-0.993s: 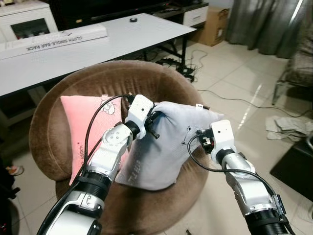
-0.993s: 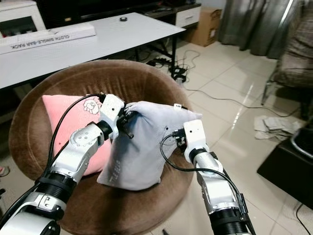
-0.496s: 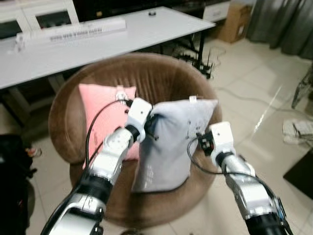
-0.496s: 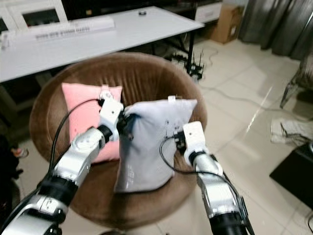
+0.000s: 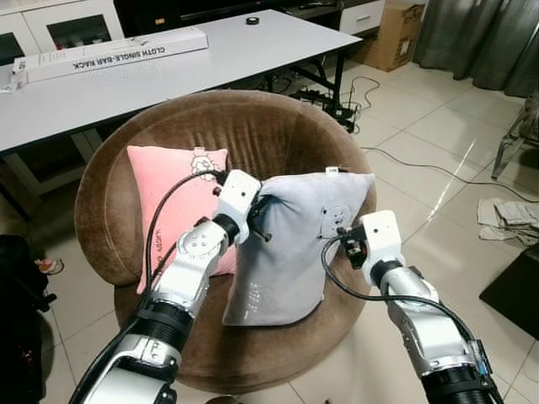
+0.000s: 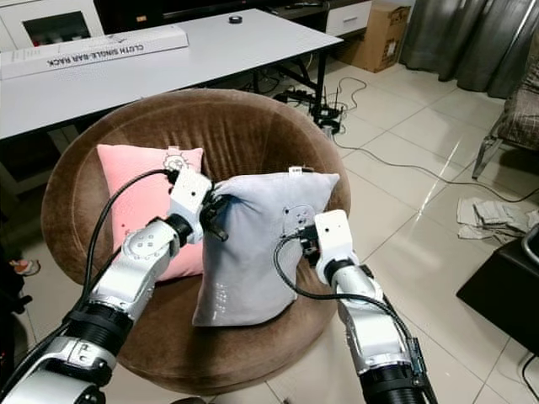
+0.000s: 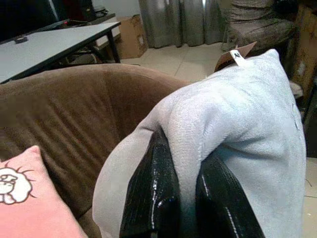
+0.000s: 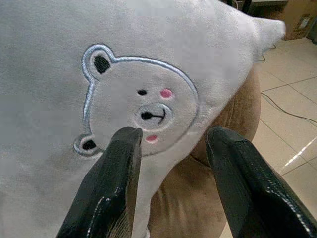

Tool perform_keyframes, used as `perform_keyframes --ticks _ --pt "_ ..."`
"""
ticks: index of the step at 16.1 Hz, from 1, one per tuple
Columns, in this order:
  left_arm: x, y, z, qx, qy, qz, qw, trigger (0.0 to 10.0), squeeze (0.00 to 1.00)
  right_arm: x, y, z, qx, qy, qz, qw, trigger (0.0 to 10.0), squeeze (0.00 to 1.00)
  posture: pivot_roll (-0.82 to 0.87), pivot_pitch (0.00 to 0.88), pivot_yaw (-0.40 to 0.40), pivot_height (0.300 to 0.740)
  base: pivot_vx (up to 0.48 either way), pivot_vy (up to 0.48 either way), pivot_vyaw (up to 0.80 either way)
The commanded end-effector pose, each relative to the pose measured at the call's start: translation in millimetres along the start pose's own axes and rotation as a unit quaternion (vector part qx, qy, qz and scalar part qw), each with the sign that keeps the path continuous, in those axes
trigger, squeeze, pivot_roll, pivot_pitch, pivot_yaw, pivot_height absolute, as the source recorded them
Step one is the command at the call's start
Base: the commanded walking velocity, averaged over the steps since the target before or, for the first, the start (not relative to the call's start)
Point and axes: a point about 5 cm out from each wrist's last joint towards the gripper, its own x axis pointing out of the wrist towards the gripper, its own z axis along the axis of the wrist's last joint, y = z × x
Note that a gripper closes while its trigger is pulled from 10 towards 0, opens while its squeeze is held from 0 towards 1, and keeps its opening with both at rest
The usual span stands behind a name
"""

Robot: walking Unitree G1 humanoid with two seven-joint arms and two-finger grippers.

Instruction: Move the pillow to the sofa from floor

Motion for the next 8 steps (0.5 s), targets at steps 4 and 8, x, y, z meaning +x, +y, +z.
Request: perform_keyframes --ticks 4,8 --pt "-1.2 23.7 29.3 0.055 -0.048 0.033 0.997 10.0 0.00 1.8 5.1 11.4 0.006 -0.020 0.007 1.000 10.0 0.00 0.15 0.000 0.007 0.740 0.000 0.000 0.00" --pt "12.6 24.8 38.9 0.034 -0.072 -0.041 0.996 10.0 0.00 -3.2 2.0 26.9 -0.065 -0.032 0.023 0.997 10.0 0.00 0.09 0.000 0.020 0.740 0.000 0.000 0.00"
